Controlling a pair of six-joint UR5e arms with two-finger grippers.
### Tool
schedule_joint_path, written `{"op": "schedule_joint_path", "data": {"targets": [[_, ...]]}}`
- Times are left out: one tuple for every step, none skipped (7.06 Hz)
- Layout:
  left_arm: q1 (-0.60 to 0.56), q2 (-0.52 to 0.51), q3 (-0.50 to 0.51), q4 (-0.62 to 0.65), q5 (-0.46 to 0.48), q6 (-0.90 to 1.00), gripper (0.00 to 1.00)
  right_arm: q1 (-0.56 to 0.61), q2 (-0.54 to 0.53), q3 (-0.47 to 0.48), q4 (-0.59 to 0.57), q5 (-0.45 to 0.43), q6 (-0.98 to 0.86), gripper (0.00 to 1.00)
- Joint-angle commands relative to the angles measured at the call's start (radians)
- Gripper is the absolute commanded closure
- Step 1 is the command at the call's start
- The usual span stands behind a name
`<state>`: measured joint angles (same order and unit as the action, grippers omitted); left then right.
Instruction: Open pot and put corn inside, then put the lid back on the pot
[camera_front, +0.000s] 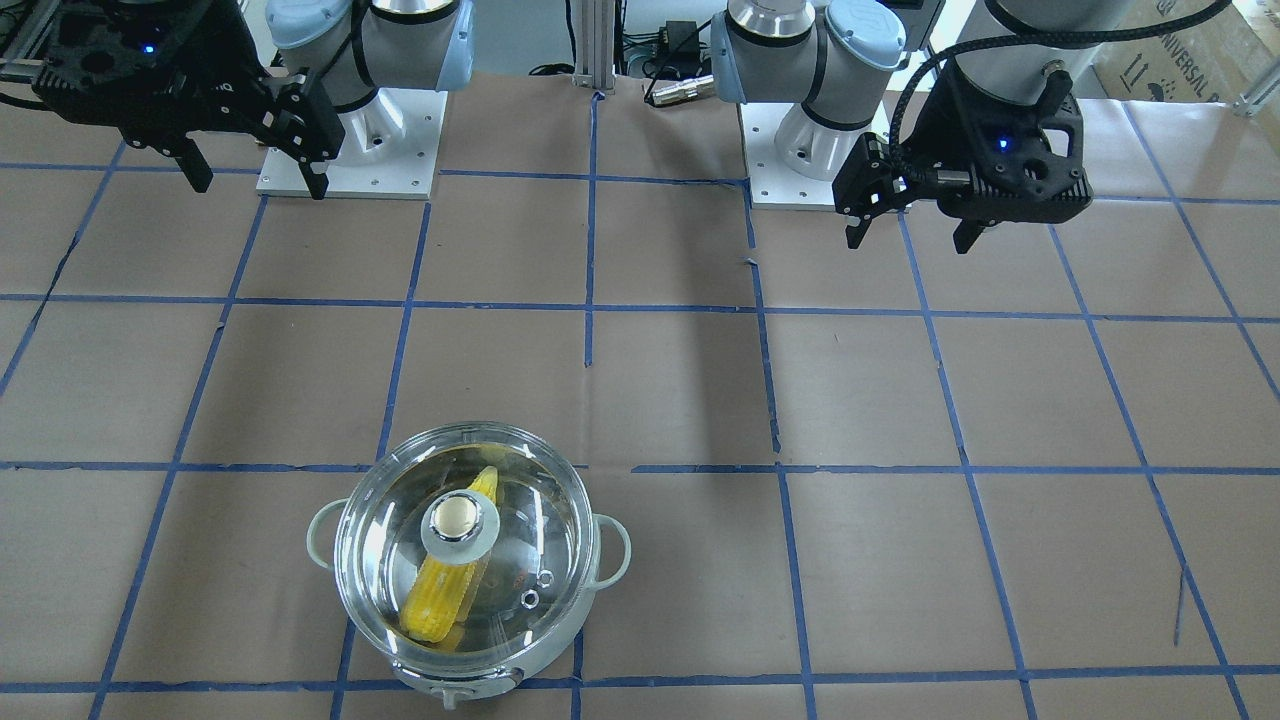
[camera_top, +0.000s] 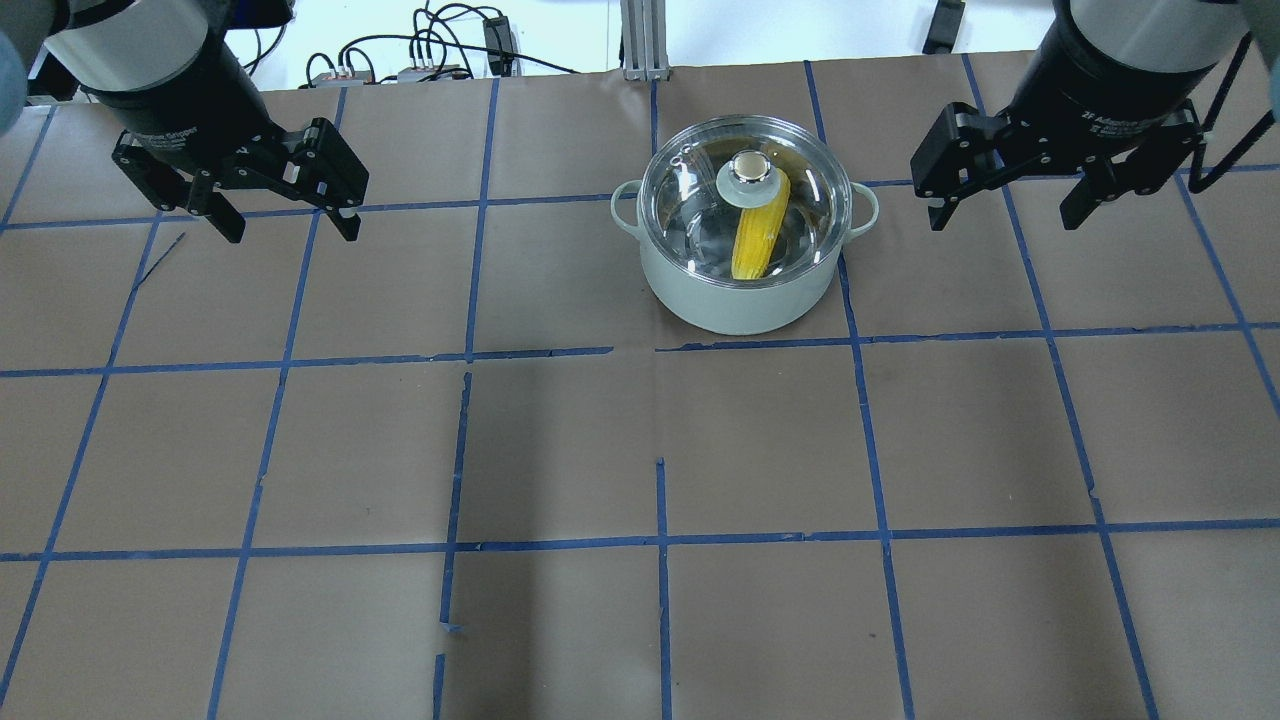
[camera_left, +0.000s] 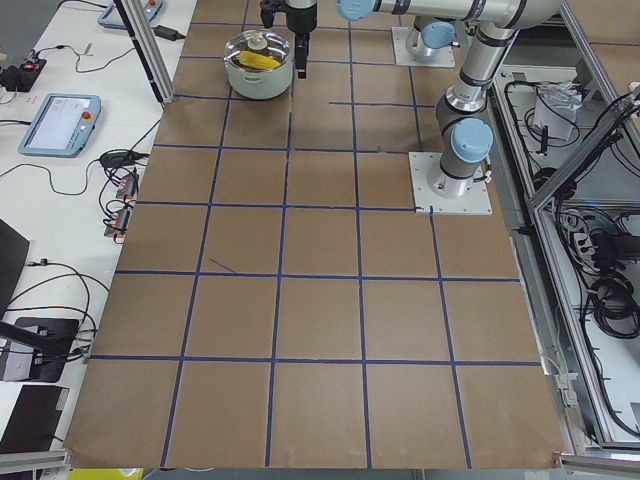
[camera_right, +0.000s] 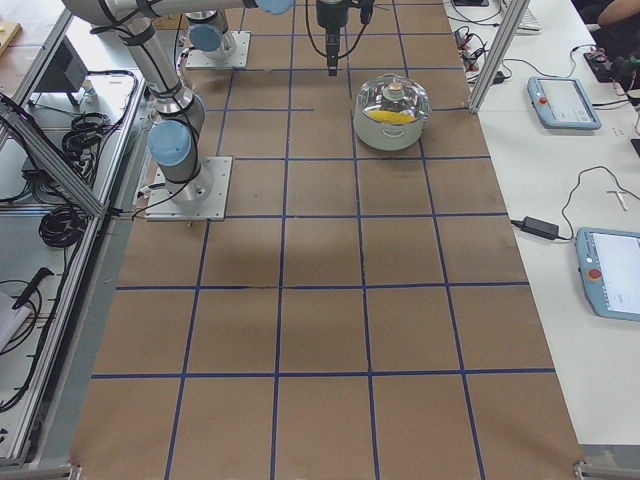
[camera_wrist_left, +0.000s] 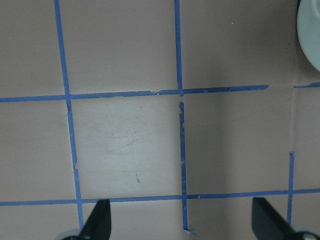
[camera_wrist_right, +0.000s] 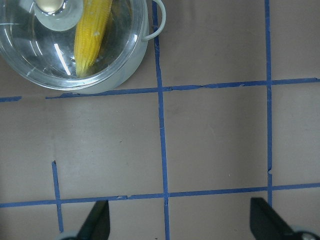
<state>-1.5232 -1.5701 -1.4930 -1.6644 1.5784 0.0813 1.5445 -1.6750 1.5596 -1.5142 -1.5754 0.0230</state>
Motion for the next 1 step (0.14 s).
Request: {"op": "schedule_joint_path", "data": {"targets": [[0.002,0.004,0.002,-0.006,0.003,0.001,0.00,0.000,0.000,-0.001,0.003,0.000,0.000,0.01]]}}
